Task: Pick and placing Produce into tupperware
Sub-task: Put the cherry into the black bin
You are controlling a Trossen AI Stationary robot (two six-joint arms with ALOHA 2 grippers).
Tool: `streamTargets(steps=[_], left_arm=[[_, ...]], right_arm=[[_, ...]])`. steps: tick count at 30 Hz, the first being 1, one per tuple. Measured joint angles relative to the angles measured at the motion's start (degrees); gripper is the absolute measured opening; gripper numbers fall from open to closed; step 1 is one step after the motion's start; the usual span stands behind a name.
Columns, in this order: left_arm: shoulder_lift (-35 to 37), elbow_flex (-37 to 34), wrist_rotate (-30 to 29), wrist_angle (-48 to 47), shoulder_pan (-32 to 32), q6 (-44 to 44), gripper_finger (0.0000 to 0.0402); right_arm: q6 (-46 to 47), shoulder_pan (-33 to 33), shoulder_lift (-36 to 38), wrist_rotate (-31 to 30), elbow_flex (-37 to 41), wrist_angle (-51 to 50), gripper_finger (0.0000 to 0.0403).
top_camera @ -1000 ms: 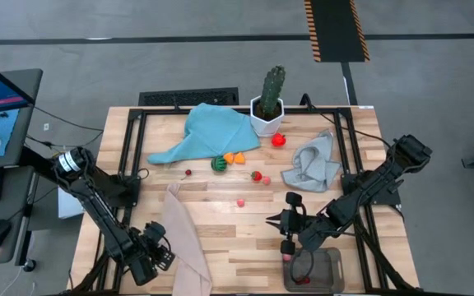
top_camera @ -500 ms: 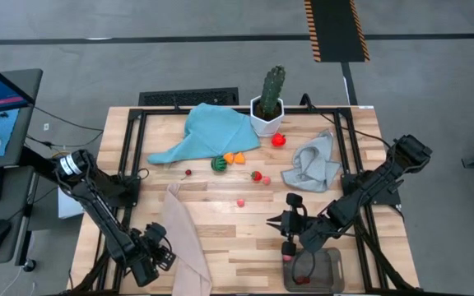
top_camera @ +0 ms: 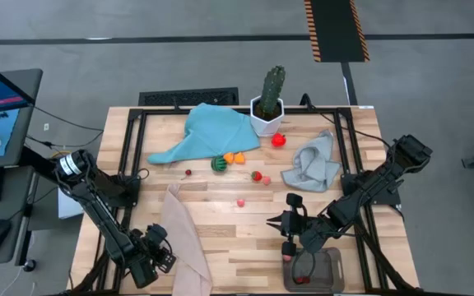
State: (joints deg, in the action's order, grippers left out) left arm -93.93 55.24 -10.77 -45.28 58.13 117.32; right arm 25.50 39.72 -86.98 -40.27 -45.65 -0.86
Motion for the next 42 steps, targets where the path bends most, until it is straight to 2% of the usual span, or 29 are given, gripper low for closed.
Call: streamTargets(steps=[8,14,19,22,26,31,42], left_arm=[[0.0,0.0,-2.6,-1.1,1.3,1.5,0.0174],[0.0,0.0,-7.3,2.9,1.6,-3.2,0.0174],[-1.7,0.0,-3.3,0.8,1.4,0.3,0.0174],[-4.5,0.0,2.1,-0.6,1.3,2.9,0.0174],[-7.0,0.4,5.5,0.3,0.8,1.8,0.0174],[-6.6,0.3,3.8,0.6,0.9,1.0,0.0174],[-6.6,0.3,4.4,-0.2,0.9,-1.9,0.0174]], right_arm=[[0.0,0.0,0.0,0.0,0.0,0.0,0.0064],[0.0,0.0,0.0,0.0,0.0,0.0,0.0064],[0.0,0.0,0.0,0.0,0.0,0.0,0.0064],[0.0,0.0,0.0,0.0,0.0,0.0,0.0064],[0.0,0.0,0.0,0.0,0.0,0.3,0.0064],[0.0,0.0,0.0,0.0,0.0,0.5,0.0064],[0.0,0.0,0.0,0.0,0.0,0.7,0.0064]])
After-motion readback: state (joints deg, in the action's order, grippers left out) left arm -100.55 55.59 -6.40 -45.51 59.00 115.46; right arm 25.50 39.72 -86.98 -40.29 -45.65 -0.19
